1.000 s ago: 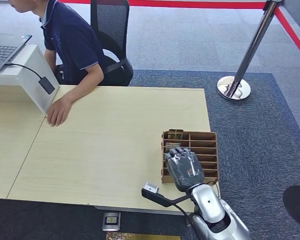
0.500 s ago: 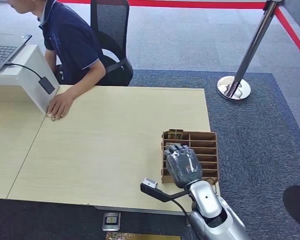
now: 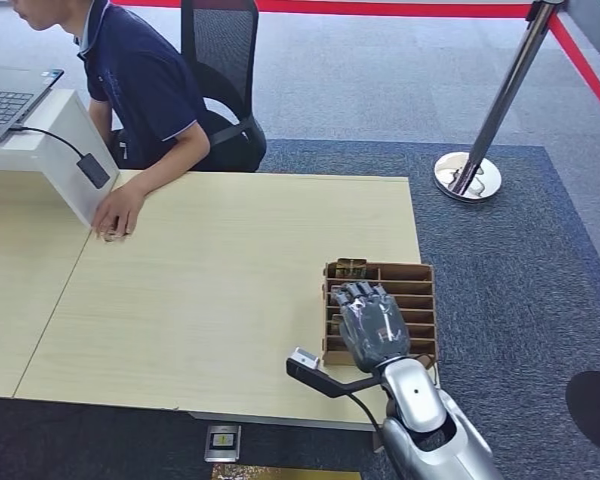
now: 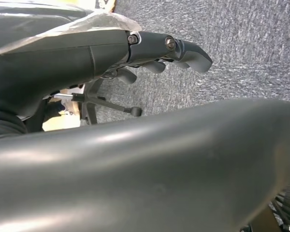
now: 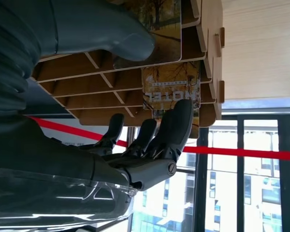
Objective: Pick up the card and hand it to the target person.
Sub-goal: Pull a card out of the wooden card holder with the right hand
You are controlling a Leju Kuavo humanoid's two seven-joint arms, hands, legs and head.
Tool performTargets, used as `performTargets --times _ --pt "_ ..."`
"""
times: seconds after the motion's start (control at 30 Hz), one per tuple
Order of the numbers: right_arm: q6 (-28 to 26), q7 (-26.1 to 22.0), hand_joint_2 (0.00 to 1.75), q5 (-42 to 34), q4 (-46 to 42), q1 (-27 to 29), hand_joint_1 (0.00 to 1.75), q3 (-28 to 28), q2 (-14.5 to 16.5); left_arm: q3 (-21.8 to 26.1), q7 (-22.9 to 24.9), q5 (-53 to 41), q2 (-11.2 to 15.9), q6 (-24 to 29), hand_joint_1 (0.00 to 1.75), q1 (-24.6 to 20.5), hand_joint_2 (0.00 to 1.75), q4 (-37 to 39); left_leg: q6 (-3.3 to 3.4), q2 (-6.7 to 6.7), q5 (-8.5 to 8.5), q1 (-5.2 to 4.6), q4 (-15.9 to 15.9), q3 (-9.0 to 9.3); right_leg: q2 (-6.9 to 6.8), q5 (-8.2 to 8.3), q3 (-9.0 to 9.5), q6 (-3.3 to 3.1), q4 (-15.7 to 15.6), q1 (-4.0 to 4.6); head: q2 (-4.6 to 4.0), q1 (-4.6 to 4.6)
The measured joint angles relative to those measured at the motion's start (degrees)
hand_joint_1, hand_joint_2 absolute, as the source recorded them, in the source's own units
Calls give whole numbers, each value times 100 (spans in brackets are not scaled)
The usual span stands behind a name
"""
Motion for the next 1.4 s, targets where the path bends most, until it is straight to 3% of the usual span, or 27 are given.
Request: performTargets --times 0.3,0.53,1.4 --pt "0 7 175 13 23 23 83 -65 18 0 16 25 0 1 0 2 0 0 0 0 0 0 0 0 0 0 0 0 0 0 0 1" --pt "0 7 175 15 41 66 74 -66 21 0 16 25 0 2 0 6 0 0 0 0 0 0 0 0 0 0 0 0 0 0 0 0" --pt "15 48 175 79 113 256 80 -279 132 0 34 -7 0 7 0 10 0 0 0 0 0 0 0 -1 0 0 -1 0 0 0 -1 0"
